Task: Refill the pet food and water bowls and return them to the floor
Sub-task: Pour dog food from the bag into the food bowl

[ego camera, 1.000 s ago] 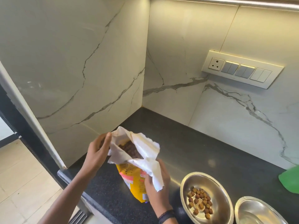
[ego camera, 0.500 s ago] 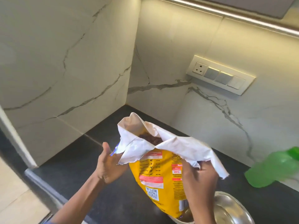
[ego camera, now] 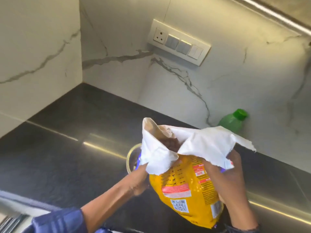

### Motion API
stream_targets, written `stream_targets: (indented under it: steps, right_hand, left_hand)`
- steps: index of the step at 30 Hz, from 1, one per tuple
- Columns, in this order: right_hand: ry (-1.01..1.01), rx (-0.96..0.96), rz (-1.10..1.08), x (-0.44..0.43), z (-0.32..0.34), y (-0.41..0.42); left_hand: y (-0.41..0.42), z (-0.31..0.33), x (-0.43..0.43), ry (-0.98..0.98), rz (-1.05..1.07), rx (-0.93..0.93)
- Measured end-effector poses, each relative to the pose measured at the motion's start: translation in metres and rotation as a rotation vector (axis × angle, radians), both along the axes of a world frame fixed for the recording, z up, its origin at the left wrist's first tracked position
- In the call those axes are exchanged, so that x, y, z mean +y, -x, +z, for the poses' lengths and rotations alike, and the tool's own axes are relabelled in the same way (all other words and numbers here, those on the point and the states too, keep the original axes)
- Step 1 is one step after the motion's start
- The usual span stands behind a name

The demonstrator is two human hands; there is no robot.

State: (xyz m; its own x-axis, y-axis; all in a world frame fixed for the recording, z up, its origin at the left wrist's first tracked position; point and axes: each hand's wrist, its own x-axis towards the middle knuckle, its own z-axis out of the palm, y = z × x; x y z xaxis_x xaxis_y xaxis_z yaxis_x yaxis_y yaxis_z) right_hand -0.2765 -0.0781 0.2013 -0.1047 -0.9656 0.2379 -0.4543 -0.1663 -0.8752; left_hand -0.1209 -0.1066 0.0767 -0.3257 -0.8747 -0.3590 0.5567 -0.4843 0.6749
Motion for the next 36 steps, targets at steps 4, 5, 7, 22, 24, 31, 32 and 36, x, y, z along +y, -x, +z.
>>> stream_targets:
  steps: [4,5,7,22,24,31,32,36]
  right_hand:
    - [-0.220,-0.061,0.055,0.015,-0.016,0.019]
    - [-0.285,-0.045,0.100,0.018,-0.018,0.020]
    - [-0.356,0.059,0.160,0.020,-0.020,0.016]
    - [-0.342,0.422,0.088,0.017,-0.017,0.021]
    - [-0.368,0.476,0.079,0.012,-0.018,0.020]
    - [-0.373,0.638,0.163,-0.009,-0.021,0.015]
    - [-0.375,0.652,0.174,-0.012,-0.022,0.014]
    - [-0.394,0.658,0.217,-0.022,-0.022,0.008]
  left_hand:
    - [0.022,-0.030,0.012,0.030,-0.024,0.050]
    - [0.024,-0.036,0.014,-0.009,-0.024,0.050]
    - [0.025,-0.040,0.021,-0.072,-0.089,0.063]
    - [0.047,-0.037,0.056,-0.202,-0.141,0.185]
    - [0.050,-0.041,0.058,-0.197,-0.137,0.214]
    - [0.054,-0.051,0.061,-0.202,-0.077,0.325]
    - [0.054,-0.053,0.060,-0.203,-0.069,0.346]
    - [0.053,-0.057,0.060,-0.211,-0.052,0.378]
